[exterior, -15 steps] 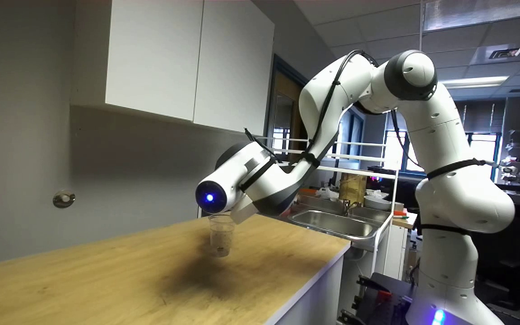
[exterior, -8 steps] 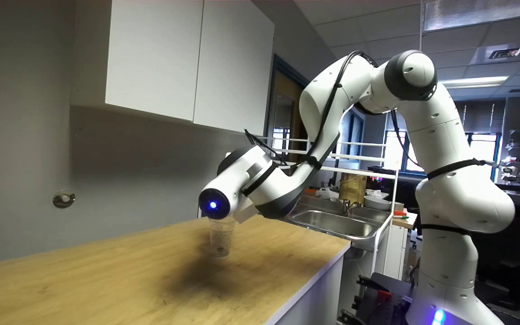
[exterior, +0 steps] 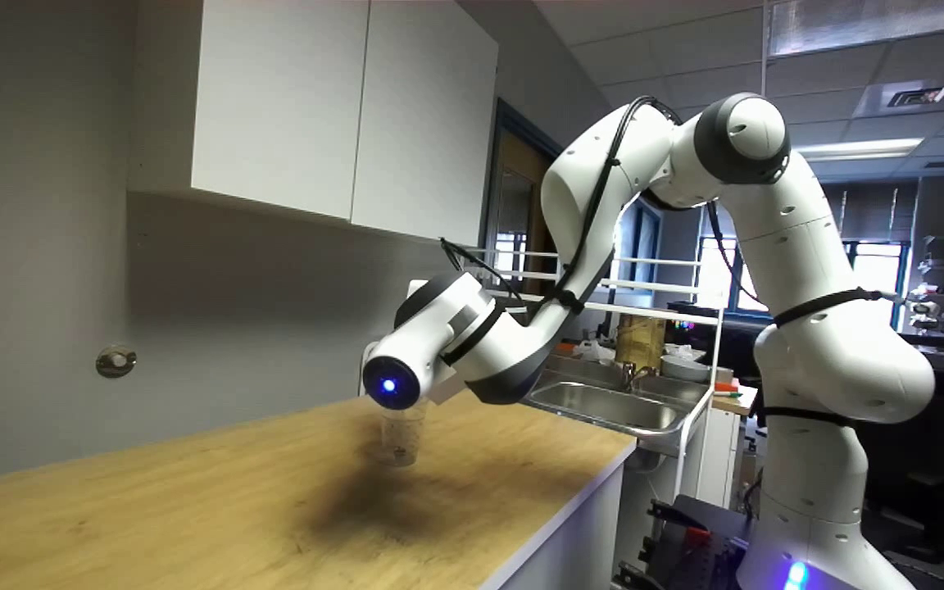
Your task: Move the objects from the orange cup and put them in the glass cup
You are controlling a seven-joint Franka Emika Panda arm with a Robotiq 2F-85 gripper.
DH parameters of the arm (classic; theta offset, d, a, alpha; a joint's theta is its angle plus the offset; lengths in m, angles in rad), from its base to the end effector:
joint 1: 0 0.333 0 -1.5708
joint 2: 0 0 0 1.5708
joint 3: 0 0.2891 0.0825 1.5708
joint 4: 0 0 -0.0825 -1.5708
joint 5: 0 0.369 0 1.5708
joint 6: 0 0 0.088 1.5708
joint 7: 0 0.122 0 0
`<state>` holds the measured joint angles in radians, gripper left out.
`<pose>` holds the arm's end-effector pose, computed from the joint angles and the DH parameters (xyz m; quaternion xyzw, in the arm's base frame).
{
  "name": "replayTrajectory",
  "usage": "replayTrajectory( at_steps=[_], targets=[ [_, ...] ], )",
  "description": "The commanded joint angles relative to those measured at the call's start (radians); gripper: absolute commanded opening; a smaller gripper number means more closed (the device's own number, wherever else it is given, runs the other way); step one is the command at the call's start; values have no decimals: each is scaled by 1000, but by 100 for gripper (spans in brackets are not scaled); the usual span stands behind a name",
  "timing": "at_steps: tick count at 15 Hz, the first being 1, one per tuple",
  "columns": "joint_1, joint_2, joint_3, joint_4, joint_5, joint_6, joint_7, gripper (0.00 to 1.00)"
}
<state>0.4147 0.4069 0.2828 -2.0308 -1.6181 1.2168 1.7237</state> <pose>0.4975 0.2162 0.3034 0.6249 -0.1304 0.4850 0.5977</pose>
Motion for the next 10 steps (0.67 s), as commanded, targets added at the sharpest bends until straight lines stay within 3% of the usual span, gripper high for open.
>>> replayTrajectory(
  at_steps=[1, 10],
  targets=[
    [-5, 5, 8, -3, -45, -40, 7, 5],
    [-3, 39, 8, 2, -104, -94, 1, 5]
  ],
)
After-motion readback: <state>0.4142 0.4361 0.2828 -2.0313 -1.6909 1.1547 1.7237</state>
